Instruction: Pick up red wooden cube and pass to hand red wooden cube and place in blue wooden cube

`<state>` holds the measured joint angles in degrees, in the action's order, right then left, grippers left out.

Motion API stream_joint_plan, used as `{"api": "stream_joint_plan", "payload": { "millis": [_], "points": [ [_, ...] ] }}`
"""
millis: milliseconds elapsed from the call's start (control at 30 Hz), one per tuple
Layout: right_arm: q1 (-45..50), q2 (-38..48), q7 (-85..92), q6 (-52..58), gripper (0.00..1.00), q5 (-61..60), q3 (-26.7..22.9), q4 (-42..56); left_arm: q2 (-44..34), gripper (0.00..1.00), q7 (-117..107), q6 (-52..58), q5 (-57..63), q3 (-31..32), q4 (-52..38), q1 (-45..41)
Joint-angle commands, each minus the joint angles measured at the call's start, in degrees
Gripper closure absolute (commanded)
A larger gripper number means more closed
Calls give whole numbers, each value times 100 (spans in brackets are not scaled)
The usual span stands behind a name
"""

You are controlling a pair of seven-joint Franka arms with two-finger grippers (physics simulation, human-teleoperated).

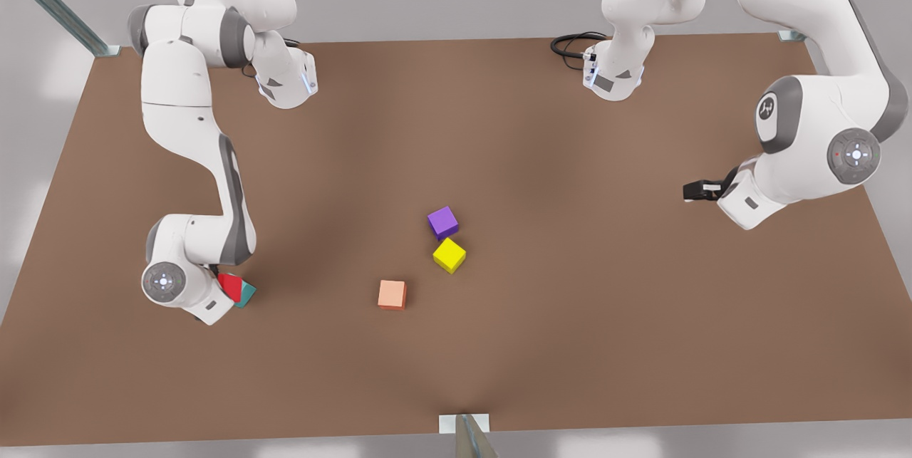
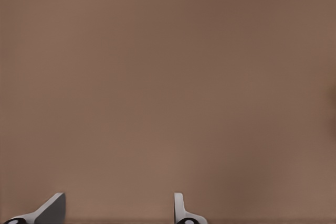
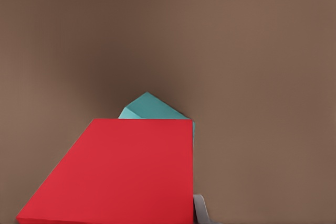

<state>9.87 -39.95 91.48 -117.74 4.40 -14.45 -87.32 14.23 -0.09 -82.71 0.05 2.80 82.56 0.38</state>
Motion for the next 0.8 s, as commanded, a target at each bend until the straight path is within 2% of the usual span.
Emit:
{"api": "stream_joint_plan", "payload": {
  "millis": [0,100,133,167,200,467,767],
  "points": [
    [6,5,-746,-205,52,-9,3,-13,1,0,-79,10,4,1,-3,6],
    [-3,-4,-746,-249,52,-9,3,-57,1,0,-79,10,4,1,-3,6],
    [-3,-4,-755,-267,43,-9,3,-66,1,0,-79,10,4,1,-3,6],
    [-3,-4,-755,-276,6,-9,3,-75,1,0,-79,10,4,1,-3,6],
    [-3,-4,-755,-276,0,-9,3,-75,1,0,-79,10,4,1,-3,15],
    [6,84,-737,-170,0,-18,21,-128,10,0,-79,1,13,1,-20,6],
    [155,716,-946,1341,0,-615,21,92,54,0,-79,-8,4,-8,-11,15]
  ]
}}
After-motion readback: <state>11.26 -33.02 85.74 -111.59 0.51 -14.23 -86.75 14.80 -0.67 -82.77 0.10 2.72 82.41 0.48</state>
